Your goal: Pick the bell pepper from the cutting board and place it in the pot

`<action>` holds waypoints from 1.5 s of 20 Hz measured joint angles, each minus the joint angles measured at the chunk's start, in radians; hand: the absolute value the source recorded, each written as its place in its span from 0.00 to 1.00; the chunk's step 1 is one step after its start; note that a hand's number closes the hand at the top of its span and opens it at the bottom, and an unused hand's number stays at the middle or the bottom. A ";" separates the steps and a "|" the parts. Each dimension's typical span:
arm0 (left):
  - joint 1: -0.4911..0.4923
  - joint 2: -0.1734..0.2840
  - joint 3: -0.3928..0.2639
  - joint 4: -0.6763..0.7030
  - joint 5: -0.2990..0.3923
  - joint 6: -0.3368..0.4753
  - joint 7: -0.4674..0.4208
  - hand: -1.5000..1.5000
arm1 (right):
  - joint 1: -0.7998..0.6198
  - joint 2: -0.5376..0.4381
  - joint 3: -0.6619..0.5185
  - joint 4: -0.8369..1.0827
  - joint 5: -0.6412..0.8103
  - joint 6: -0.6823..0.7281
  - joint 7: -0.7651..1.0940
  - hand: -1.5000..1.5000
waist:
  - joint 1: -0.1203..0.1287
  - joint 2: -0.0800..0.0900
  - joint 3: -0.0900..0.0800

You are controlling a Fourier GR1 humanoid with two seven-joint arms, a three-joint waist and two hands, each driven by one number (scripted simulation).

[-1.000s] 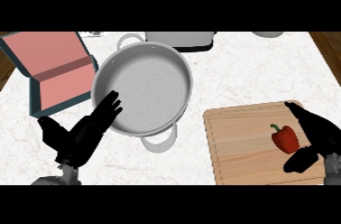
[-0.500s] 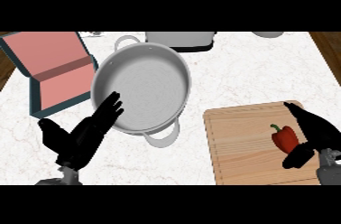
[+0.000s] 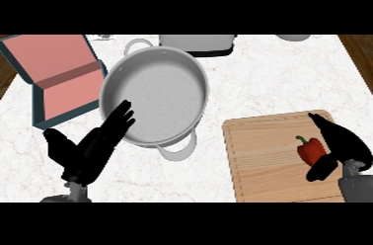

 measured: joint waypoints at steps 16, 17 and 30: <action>0.017 -0.021 0.023 0.001 -0.021 -0.039 -0.018 0.50 | 0.009 0.051 0.001 0.048 0.059 -0.058 -0.212 1.00 | 0.000 -0.002 -0.001; 0.000 -0.024 0.028 0.018 -0.025 -0.039 -0.025 0.50 | 0.000 0.054 0.012 0.056 0.071 -0.063 -0.226 1.00 | -0.001 -0.002 -0.001; -0.008 -0.030 0.029 0.015 -0.021 -0.044 -0.003 0.50 | -0.201 0.056 0.238 0.004 0.161 0.034 -0.479 1.00 | 0.006 -0.001 0.001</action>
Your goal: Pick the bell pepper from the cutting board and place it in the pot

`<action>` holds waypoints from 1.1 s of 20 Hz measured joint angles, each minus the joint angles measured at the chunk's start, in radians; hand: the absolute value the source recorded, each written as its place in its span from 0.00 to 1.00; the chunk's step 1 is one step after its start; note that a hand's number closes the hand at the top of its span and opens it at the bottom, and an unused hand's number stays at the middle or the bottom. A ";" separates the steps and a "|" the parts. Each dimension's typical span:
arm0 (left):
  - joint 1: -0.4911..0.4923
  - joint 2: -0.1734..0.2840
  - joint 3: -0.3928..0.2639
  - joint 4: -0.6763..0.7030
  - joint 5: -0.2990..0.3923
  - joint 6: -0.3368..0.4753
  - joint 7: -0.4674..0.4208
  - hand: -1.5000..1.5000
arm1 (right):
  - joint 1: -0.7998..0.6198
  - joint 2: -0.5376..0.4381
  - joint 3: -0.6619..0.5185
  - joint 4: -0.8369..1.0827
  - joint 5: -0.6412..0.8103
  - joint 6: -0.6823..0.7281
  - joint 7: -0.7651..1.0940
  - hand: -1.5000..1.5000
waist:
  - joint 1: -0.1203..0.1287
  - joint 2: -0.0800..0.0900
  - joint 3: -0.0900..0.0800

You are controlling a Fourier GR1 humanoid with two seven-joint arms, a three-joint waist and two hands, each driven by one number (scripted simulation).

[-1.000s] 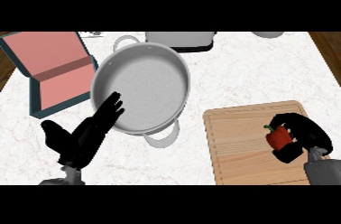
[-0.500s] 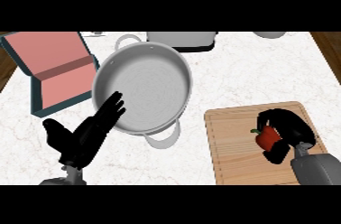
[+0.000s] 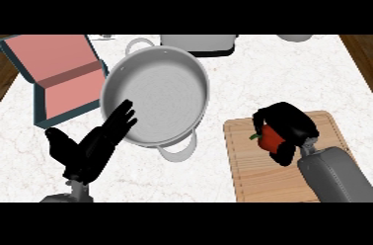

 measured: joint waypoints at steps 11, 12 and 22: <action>0.016 0.001 0.014 -0.005 -0.004 0.001 -0.010 0.50 | -0.059 -0.008 -0.173 -0.361 -0.129 0.033 0.048 1.00 | -0.015 -0.004 0.000; 0.024 0.001 0.013 -0.006 -0.005 -0.003 -0.019 0.50 | -0.078 -0.004 -0.191 -0.398 -0.158 0.059 0.061 1.00 | -0.015 -0.005 0.000; 0.004 -0.002 0.016 0.002 -0.002 -0.010 -0.005 0.50 | -0.358 0.139 -0.292 -0.491 -0.404 0.230 0.300 1.00 | -0.005 -0.003 -0.001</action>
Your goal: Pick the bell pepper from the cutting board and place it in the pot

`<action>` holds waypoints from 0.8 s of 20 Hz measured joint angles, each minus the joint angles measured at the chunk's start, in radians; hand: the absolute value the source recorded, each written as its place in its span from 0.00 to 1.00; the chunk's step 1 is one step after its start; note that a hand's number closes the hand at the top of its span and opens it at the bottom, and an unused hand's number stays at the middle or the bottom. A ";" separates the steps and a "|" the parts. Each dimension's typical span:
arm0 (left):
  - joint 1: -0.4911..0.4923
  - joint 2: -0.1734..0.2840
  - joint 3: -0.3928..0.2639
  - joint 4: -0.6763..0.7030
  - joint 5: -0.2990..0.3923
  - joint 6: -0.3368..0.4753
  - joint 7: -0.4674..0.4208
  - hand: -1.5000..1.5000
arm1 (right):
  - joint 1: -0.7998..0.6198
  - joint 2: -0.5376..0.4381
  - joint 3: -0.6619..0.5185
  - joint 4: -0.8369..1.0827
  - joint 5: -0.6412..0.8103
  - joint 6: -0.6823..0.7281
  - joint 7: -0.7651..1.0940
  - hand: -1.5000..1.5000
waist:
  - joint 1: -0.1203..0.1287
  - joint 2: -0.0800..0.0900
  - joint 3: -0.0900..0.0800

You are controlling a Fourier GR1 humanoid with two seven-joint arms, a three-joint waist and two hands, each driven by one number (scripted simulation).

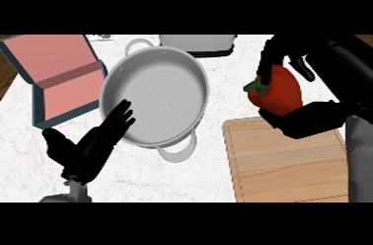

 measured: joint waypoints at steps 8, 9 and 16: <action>0.010 -0.016 -0.022 -0.019 -0.022 0.009 0.010 0.50 | -0.242 0.131 0.051 0.184 0.011 -0.052 0.150 1.00 | 0.010 0.003 0.000; 0.004 -0.017 -0.021 -0.018 -0.022 0.013 0.020 0.50 | -0.258 0.145 0.060 0.201 0.017 -0.064 0.155 1.00 | 0.009 0.003 0.000; 0.016 -0.008 -0.013 -0.020 -0.013 -0.009 0.006 0.50 | -0.400 0.200 0.124 0.505 0.063 -0.223 0.066 1.00 | 0.019 0.007 0.000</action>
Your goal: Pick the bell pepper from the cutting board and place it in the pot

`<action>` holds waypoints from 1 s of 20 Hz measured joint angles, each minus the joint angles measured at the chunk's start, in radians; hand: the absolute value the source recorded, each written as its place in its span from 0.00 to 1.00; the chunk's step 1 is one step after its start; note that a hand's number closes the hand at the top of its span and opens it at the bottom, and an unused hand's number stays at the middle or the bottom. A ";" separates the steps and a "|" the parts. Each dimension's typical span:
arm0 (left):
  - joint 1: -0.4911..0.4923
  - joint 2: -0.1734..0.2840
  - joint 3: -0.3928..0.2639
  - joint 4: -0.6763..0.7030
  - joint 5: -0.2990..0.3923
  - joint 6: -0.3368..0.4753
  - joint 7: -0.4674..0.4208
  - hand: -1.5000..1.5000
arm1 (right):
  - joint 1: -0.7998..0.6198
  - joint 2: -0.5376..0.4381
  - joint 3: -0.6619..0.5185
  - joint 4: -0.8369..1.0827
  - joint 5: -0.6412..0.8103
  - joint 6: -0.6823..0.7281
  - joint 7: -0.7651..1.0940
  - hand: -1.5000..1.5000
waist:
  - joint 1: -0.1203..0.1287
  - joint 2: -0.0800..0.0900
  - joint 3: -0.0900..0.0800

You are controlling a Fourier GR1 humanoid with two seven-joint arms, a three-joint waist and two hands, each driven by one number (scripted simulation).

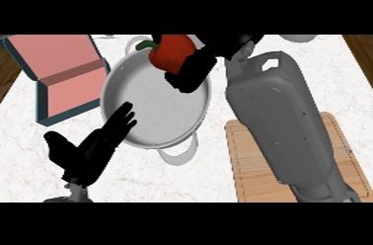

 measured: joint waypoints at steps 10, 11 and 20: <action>-0.025 -0.025 -0.024 0.020 -0.029 0.008 -0.018 0.50 | -0.156 0.013 0.205 0.426 -0.102 -0.319 -0.126 1.00 | 0.026 0.005 0.000; -0.029 -0.025 -0.025 0.021 -0.029 0.006 -0.017 0.50 | -0.162 0.014 0.236 0.455 -0.129 -0.355 -0.134 1.00 | 0.031 0.006 0.000; -0.079 -0.027 -0.032 0.046 -0.010 -0.022 0.008 0.50 | -0.221 0.015 0.447 0.665 -0.365 -0.530 -0.187 1.00 | 0.080 0.018 -0.002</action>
